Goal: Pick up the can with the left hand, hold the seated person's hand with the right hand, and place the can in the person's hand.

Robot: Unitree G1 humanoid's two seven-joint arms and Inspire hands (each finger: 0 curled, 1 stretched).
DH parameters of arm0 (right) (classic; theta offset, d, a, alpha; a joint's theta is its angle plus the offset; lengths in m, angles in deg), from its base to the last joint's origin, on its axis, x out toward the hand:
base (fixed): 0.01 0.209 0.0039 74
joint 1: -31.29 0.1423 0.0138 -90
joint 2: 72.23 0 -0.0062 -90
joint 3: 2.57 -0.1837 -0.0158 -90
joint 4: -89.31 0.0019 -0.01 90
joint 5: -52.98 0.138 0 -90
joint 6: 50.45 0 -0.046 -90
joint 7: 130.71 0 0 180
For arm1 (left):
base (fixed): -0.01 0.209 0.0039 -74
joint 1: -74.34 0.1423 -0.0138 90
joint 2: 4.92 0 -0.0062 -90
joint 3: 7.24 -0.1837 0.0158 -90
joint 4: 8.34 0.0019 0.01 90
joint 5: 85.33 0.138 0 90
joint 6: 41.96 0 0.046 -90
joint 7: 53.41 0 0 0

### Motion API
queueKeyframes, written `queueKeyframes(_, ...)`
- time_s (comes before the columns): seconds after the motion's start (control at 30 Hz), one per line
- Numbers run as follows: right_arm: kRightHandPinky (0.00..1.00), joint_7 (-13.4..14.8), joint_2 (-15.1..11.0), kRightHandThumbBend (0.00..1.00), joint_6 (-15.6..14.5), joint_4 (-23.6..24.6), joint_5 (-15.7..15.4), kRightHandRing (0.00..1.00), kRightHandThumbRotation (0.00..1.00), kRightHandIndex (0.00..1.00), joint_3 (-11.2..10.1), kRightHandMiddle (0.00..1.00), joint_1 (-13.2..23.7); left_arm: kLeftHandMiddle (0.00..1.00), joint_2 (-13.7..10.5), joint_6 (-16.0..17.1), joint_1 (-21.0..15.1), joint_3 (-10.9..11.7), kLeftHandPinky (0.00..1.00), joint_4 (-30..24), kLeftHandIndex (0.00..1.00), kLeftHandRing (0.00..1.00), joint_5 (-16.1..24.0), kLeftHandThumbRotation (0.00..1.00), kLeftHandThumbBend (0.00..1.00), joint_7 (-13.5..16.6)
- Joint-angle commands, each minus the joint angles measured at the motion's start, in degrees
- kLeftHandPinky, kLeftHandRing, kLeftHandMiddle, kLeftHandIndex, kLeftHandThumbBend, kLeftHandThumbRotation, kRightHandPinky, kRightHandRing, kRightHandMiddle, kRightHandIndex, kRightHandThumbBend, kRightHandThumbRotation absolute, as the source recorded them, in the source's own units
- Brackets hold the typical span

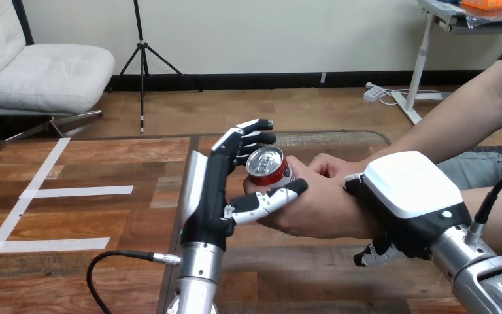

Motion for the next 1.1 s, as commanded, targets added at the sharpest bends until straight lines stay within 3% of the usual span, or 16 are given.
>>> queueKeyframes(0.0,0.57,0.97,1.89,0.98,2.29,1.18,-0.5,0.65,0.0,0.68,2.28,0.68,3.42,0.85,-1.03,-0.82,-2.8,-0.86,0.74,-3.26,0.84,0.82,1.88,0.32,0.86,0.57)
queueKeyframes(0.4,0.66,1.22,1.94,0.99,2.77,0.83,-0.64,0.74,0.0,0.74,2.0,0.76,3.33,0.96,-1.82,-3.0,-2.71,-1.25,0.87,-4.23,0.95,0.94,3.48,0.49,0.92,0.85)
queueKeyframes(1.07,0.69,2.6,1.68,0.99,3.43,-0.45,-2.62,0.77,0.0,0.78,2.2,0.78,3.73,0.99,-2.58,-3.43,-3.09,-1.66,0.93,-4.02,0.99,0.98,4.06,0.56,0.95,1.63)
